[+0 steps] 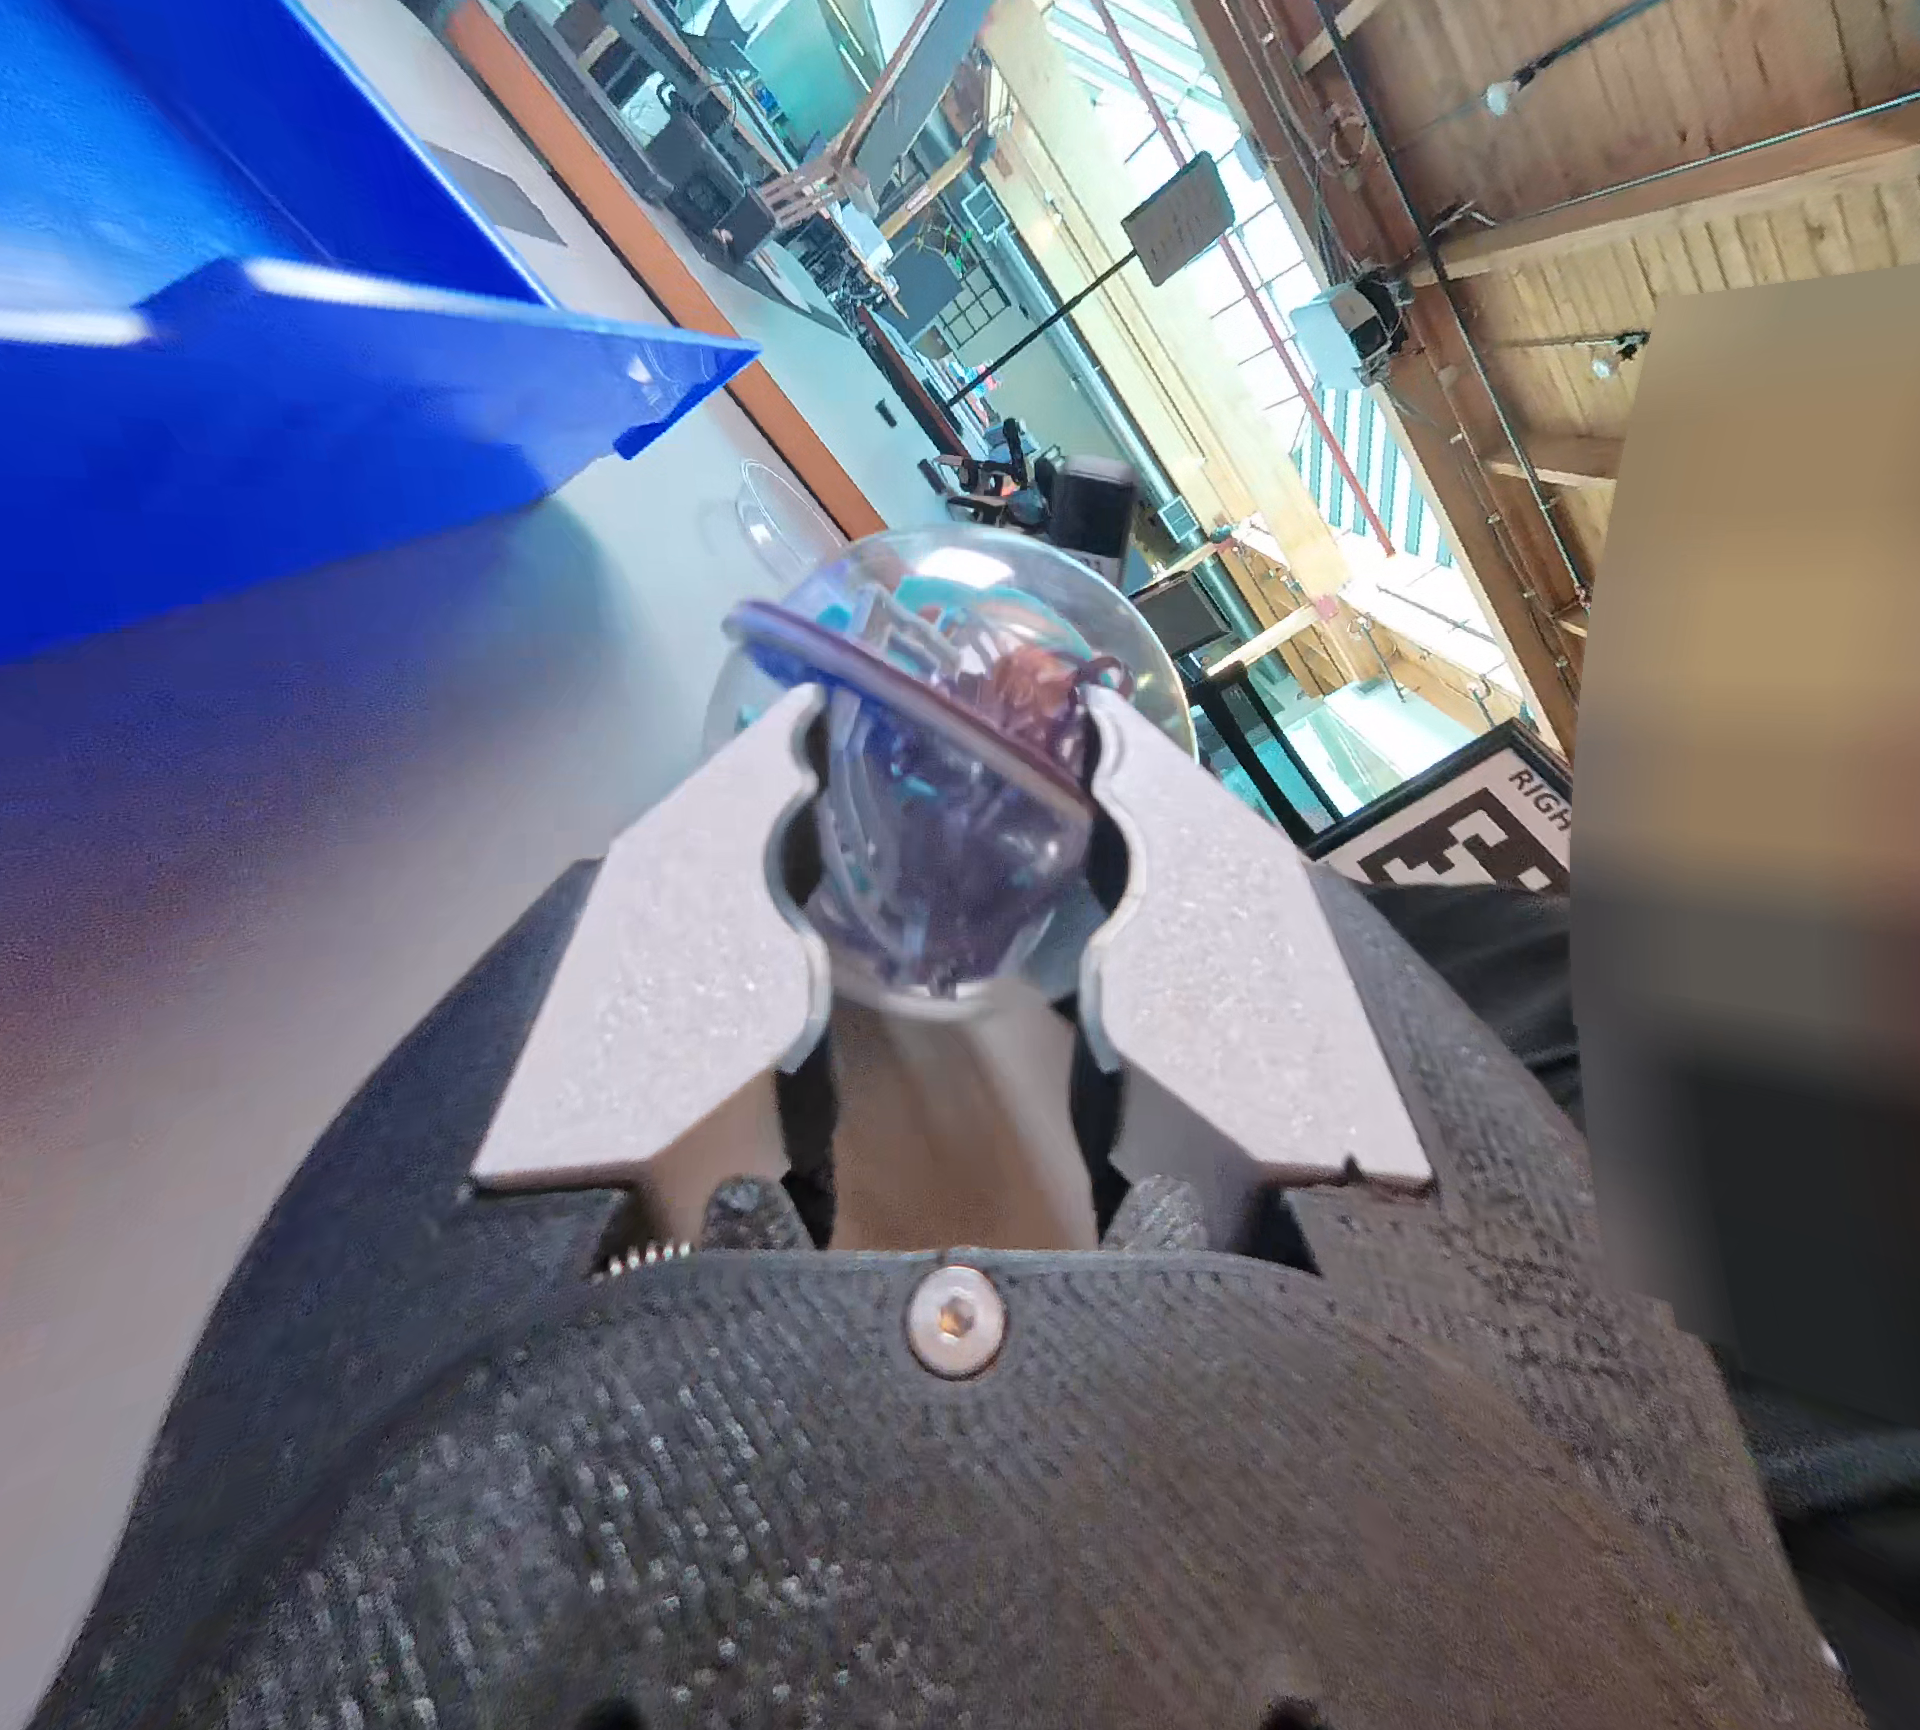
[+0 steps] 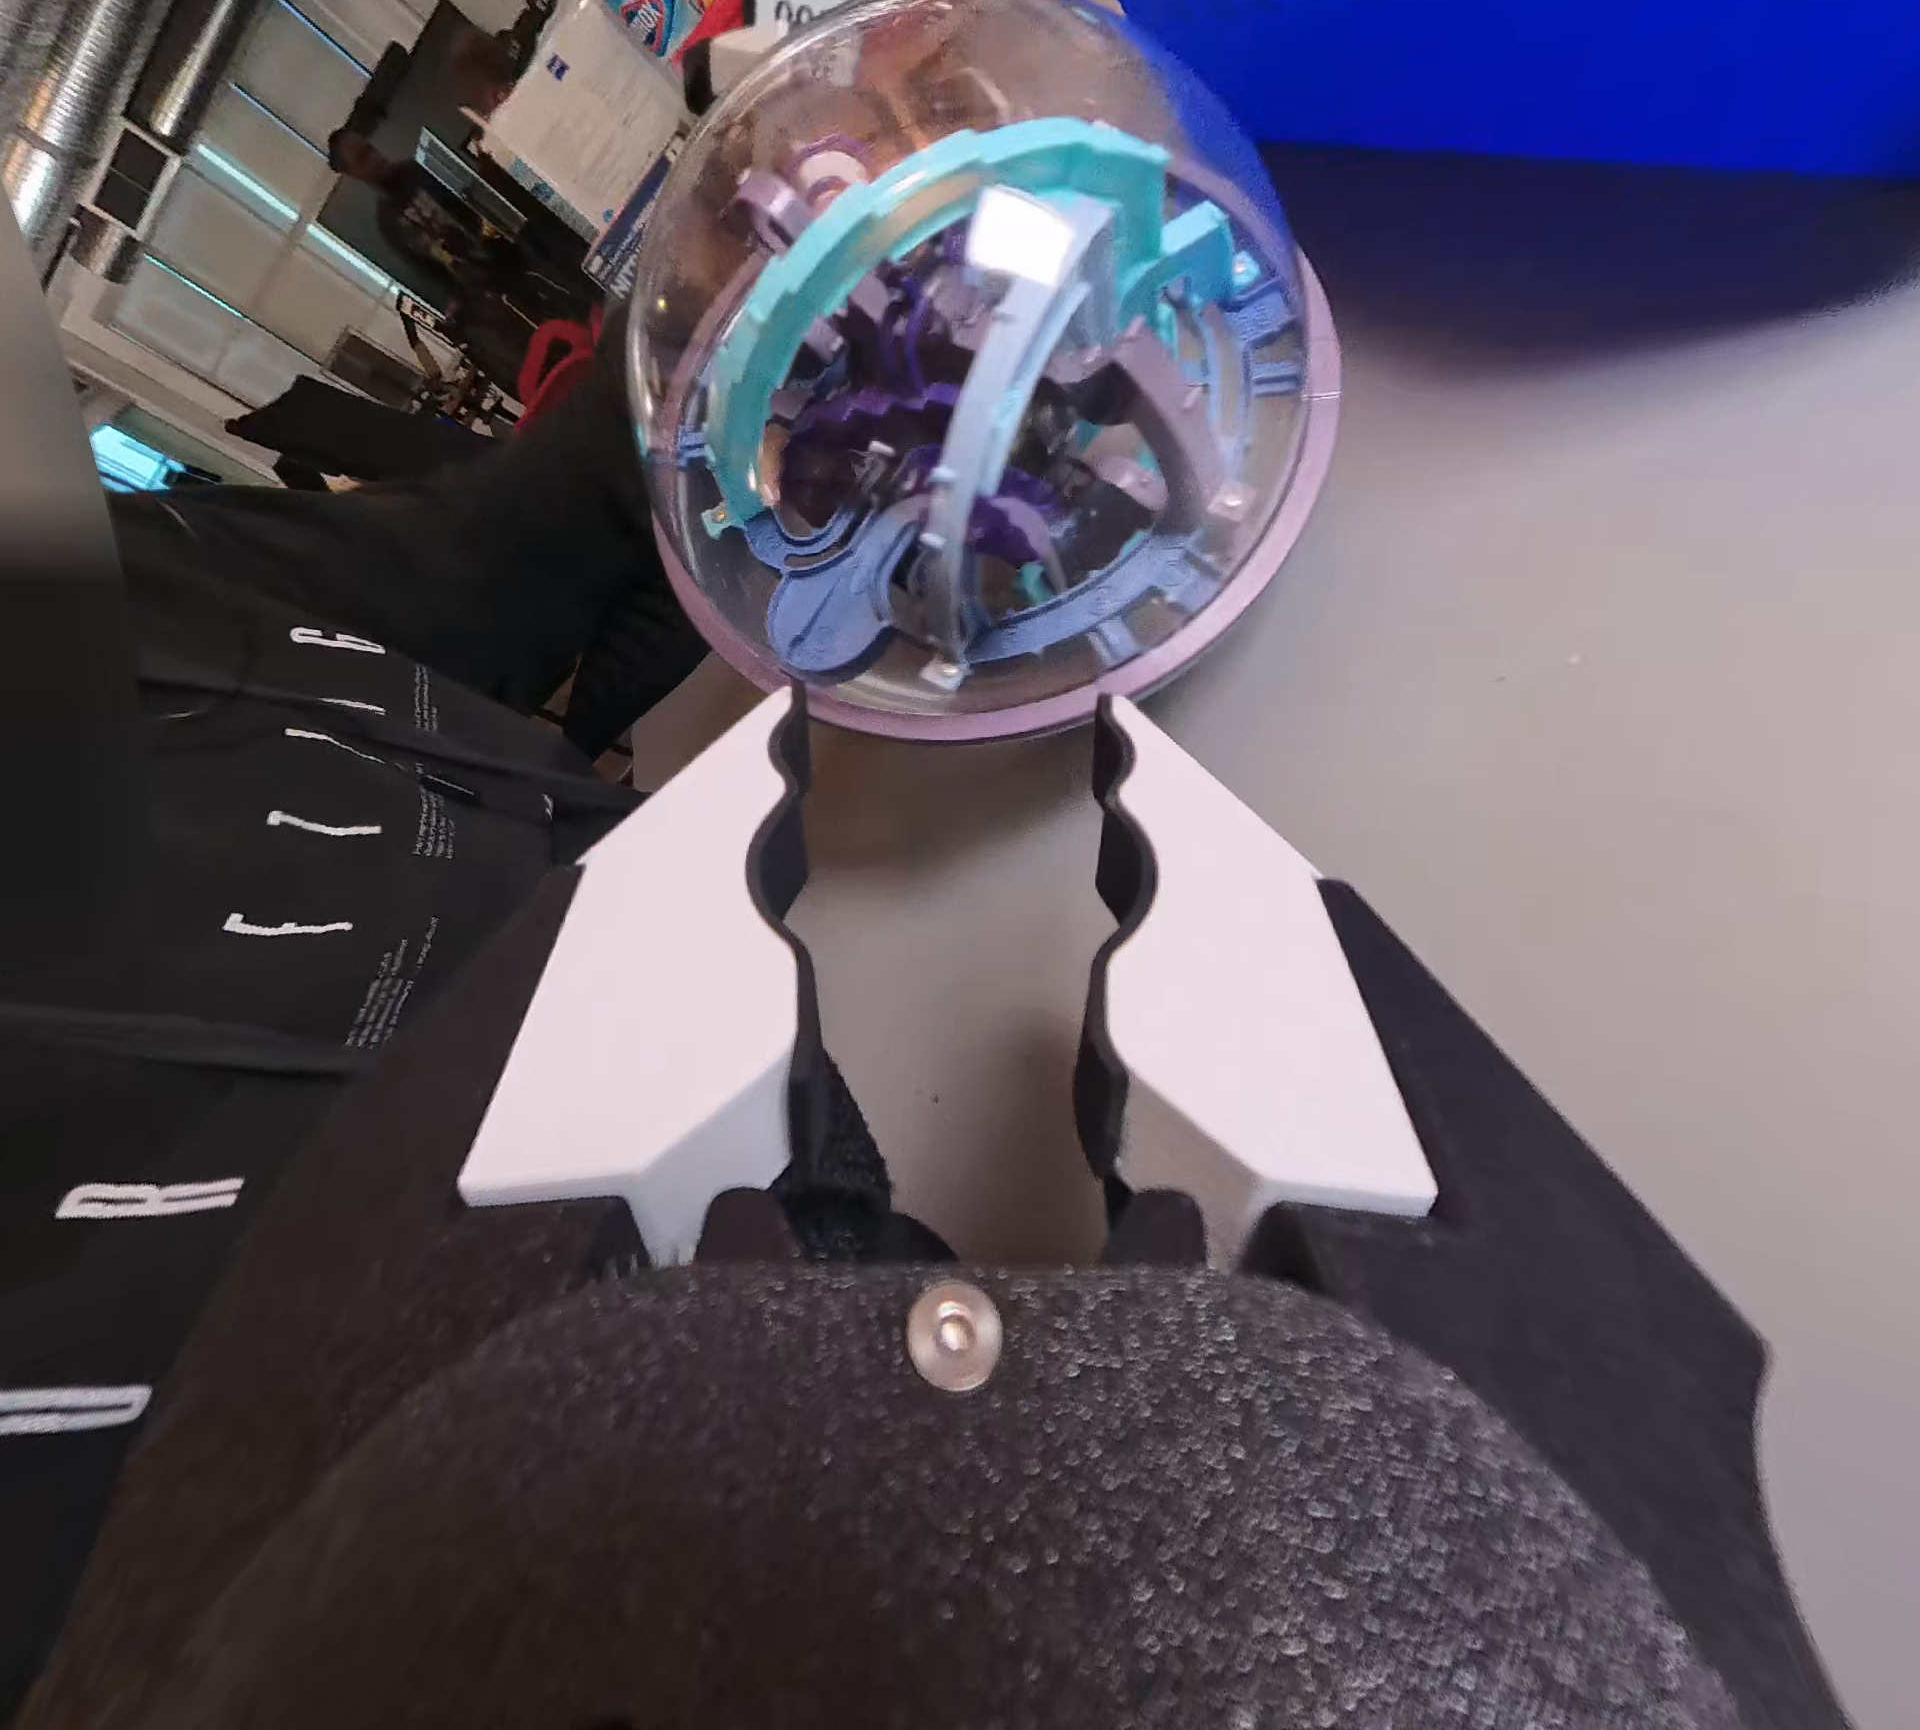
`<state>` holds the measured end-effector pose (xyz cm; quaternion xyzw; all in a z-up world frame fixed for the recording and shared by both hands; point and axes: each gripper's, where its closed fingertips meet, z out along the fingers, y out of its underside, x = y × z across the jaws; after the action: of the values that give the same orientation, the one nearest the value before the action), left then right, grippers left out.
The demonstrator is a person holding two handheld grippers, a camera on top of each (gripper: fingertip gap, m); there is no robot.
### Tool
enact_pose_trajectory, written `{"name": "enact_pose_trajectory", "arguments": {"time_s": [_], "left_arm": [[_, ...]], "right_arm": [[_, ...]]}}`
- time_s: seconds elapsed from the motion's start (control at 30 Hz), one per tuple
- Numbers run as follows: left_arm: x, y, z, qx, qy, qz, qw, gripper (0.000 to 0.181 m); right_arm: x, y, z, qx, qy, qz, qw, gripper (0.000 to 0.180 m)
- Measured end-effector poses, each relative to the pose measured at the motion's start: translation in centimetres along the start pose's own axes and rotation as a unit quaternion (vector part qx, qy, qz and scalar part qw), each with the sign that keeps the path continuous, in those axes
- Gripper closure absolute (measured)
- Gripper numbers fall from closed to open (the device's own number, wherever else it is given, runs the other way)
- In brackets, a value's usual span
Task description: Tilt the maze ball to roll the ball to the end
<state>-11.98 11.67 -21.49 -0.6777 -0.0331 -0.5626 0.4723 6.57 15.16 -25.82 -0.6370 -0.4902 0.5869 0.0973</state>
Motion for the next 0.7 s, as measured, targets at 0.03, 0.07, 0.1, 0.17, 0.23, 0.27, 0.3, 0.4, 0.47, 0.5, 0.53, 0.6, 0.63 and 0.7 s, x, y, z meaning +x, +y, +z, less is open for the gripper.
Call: {"name": "enact_pose_trajectory", "arguments": {"time_s": [0.03, 0.07, 0.1, 0.17, 0.23, 0.27, 0.3, 0.4, 0.47, 0.5, 0.53, 0.6, 0.63, 0.7], "left_arm": [[-0.3, 0.0, 1.2, -0.009, -0.003, -0.003, 1.000, 0.120], [-0.7, 0.1, 2.3, -0.021, -0.007, -0.009, 1.000, 0.106], [-1.1, 0.3, 3.1, -0.030, -0.007, -0.018, 0.999, 0.097], [-1.2, 1.0, 4.0, -0.039, 0.010, -0.049, 0.998, 0.094], [-0.9, 2.4, 4.3, -0.056, 0.025, -0.063, 0.996, 0.098], [-1.0, 2.6, 4.1, -0.050, 0.019, -0.052, 0.997, 0.099], [-0.9, 2.8, 3.6, -0.043, 0.020, -0.040, 0.998, 0.101], [-0.5, 3.9, 2.0, -0.045, 0.020, -0.029, 0.998, 0.103], [-0.2, 4.8, 0.8, -0.052, 0.018, -0.020, 0.998, 0.106], [0.0, 5.2, 0.1, -0.056, 0.020, -0.018, 0.998, 0.110], [0.3, 5.4, -0.5, -0.055, 0.025, -0.021, 0.998, 0.112], [0.7, 5.5, -1.4, -0.041, 0.029, -0.027, 0.998, 0.114], [0.8, 5.6, -1.7, -0.037, 0.027, -0.028, 0.999, 0.116], [0.8, 6.4, -1.8, -0.045, 0.025, -0.034, 0.998, 0.123]], "right_arm": [[-0.3, 0.0, 0.3, -0.001, 0.006, -0.008, 1.000, 0.123], [-0.5, 0.0, 0.6, -0.003, 0.015, -0.019, 1.000, 0.121], [-0.6, 0.0, 0.8, -0.007, 0.025, -0.031, 0.999, 0.118], [-0.6, 0.0, 1.4, -0.011, 0.035, -0.044, 0.998, 0.117], [-0.5, -0.1, 1.8, -0.011, 0.046, -0.062, 0.997, 0.117], [-0.5, -0.1, 1.9, -0.011, 0.048, -0.075, 0.996, 0.118], [-0.6, -0.2, 2.0, -0.007, 0.047, -0.088, 0.995, 0.118], [-0.9, -0.9, 2.3, 0.011, 0.039, -0.123, 0.992, 0.119], [-0.8, -1.2, 2.4, 0.020, 0.042, -0.137, 0.989, 0.119], [-0.8, -1.2, 2.3, 0.021, 0.043, -0.136, 0.990, 0.119], [-0.8, -1.1, 2.2, 0.021, 0.038, -0.127, 0.991, 0.118], [-1.1, -0.9, 2.1, 0.024, 0.012, -0.088, 0.996, 0.118], [-1.5, -0.9, 2.1, 0.032, -0.007, -0.063, 0.997, 0.119], [-1.9, -1.1, 2.2, 0.043, -0.033, -0.005, 0.999, 0.128]]}}
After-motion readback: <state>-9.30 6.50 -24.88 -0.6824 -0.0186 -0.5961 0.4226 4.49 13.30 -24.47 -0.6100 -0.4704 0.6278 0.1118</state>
